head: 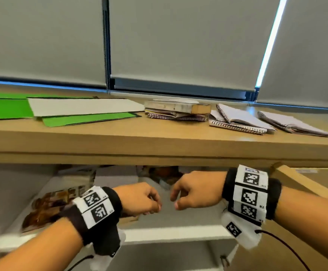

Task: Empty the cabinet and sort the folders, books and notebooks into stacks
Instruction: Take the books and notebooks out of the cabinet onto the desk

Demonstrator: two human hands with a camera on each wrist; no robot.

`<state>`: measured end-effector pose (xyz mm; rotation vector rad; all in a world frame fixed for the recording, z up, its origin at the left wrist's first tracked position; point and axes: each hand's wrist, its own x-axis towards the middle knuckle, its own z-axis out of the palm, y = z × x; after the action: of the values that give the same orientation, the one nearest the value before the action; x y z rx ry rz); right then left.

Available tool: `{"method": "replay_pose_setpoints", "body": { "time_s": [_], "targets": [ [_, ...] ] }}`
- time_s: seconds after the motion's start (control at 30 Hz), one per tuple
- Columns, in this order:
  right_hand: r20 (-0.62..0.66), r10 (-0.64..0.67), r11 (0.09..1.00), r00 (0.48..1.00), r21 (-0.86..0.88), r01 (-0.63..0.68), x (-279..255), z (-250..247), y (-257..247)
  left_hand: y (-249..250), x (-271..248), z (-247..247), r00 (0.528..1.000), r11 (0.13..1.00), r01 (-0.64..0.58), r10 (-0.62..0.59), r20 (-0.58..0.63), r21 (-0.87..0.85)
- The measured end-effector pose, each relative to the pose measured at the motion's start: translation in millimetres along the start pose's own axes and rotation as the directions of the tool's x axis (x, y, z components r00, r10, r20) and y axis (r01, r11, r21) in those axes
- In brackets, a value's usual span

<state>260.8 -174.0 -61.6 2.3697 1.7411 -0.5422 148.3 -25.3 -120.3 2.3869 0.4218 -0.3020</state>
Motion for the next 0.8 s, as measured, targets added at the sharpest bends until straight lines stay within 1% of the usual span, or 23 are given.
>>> {"method": "replay_pose_setpoints", "body": {
  "time_s": [0.1, 0.17, 0.23, 0.3, 0.4, 0.47, 0.53, 0.63, 0.7, 0.8],
  "targets": [
    [0.043, 0.026, 0.999, 0.999, 0.026, -0.027, 57.4, 31.4, 4.5, -56.4, 15.3, 14.3, 0.987, 0.989, 0.137, -0.132, -0.086, 0.048],
    [0.054, 0.051, 0.998, 0.997, 0.042, -0.053, 95.1, 49.8, 5.2, -90.2, 22.6, 22.1, 0.967, 0.976, 0.216, -0.211, -0.141, 0.019],
    [0.057, 0.072, 0.996, 0.996, 0.043, -0.074, 129.1, 64.9, 3.6, -116.7, 29.2, 29.9, 0.947, 0.965, 0.261, -0.261, -0.189, -0.026],
    [0.028, 0.082, 0.996, 0.996, 0.026, -0.083, 158.3, 77.8, 3.3, -136.7, 38.6, 36.6, 0.928, 0.957, 0.279, -0.29, -0.235, -0.077],
    [-0.029, 0.083, 0.996, 0.996, -0.022, -0.083, 208.5, 97.1, -1.9, -166.9, 52.6, 44.6, 0.901, 0.939, 0.318, -0.343, -0.264, -0.133],
    [-0.077, 0.095, 0.995, 0.992, -0.005, -0.096, 234.5, 102.9, -4.0, -179.9, 59.9, 48.3, 0.893, 0.932, 0.343, -0.361, -0.269, -0.114],
    [-0.108, 0.086, 0.996, 0.99, -0.002, -0.087, 264.3, 106.0, -8.3, -196.3, 68.4, 53.6, 0.894, 0.925, 0.378, -0.376, -0.242, -0.043],
    [-0.169, 0.058, 0.995, 0.984, -0.064, -0.07, 303.7, 109.5, -12.4, -219.2, 79.7, 65.0, 0.903, 0.913, 0.403, -0.385, -0.193, 0.065],
    [-0.172, 0.038, 0.976, 0.984, -0.207, -0.074, 330.7, 113.5, -14.5, -233.4, 84.5, 73.7, 0.92, 0.919, 0.372, -0.347, -0.183, 0.127],
    [-0.181, 0.016, 0.891, 0.983, -0.445, -0.096, 363.7, 111.5, -16.0, -241.8, 86.5, 81.5, 0.941, 0.93, 0.303, -0.257, -0.221, 0.207]
  ]
}}
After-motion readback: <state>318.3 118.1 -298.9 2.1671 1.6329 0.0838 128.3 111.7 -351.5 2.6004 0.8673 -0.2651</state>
